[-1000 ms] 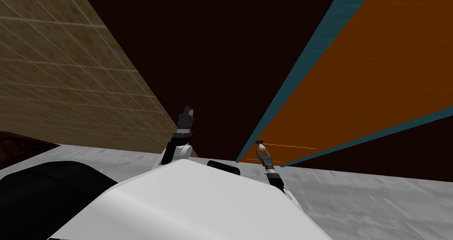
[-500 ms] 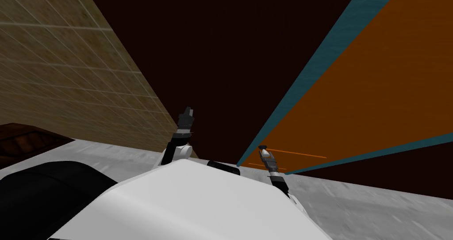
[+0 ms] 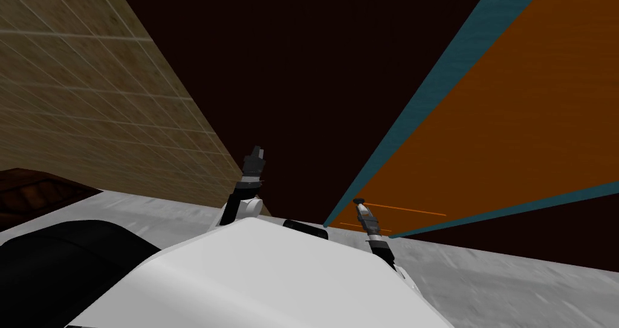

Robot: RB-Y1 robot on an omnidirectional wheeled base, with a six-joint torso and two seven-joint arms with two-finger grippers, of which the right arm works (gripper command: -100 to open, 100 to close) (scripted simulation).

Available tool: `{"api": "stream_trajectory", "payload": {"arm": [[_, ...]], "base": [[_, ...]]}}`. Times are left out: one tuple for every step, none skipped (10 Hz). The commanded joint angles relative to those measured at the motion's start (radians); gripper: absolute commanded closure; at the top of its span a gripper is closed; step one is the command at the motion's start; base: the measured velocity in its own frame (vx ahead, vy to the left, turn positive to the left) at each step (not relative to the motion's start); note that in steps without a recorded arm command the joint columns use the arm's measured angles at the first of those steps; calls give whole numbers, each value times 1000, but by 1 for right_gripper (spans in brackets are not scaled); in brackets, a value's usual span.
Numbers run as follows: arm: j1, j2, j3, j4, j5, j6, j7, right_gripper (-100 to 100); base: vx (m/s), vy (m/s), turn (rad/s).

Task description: Pull the door open

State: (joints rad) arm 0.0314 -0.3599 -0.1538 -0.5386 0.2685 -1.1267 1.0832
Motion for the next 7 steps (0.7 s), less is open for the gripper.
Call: {"api": "stream_trajectory", "payload": {"arm": [[1, 2, 2, 0, 1, -1, 0, 100], [-1, 1, 3, -2, -11, 3, -34, 100], [-2, 1, 4, -2, -14, 5, -44, 100], [-2, 2, 6, -3, -19, 6, -60, 100], [-3, 2, 8, -4, -26, 8, -82, 100], [-3, 3, 10, -5, -32, 10, -103, 100], [-4, 3, 12, -6, -39, 13, -124, 100]], "base": [[0, 0, 0], [-31, -13, 48], [-46, -24, 56], [-48, -25, 57], [-36, -24, 56], [-36, -22, 57], [-52, -20, 57]]}}
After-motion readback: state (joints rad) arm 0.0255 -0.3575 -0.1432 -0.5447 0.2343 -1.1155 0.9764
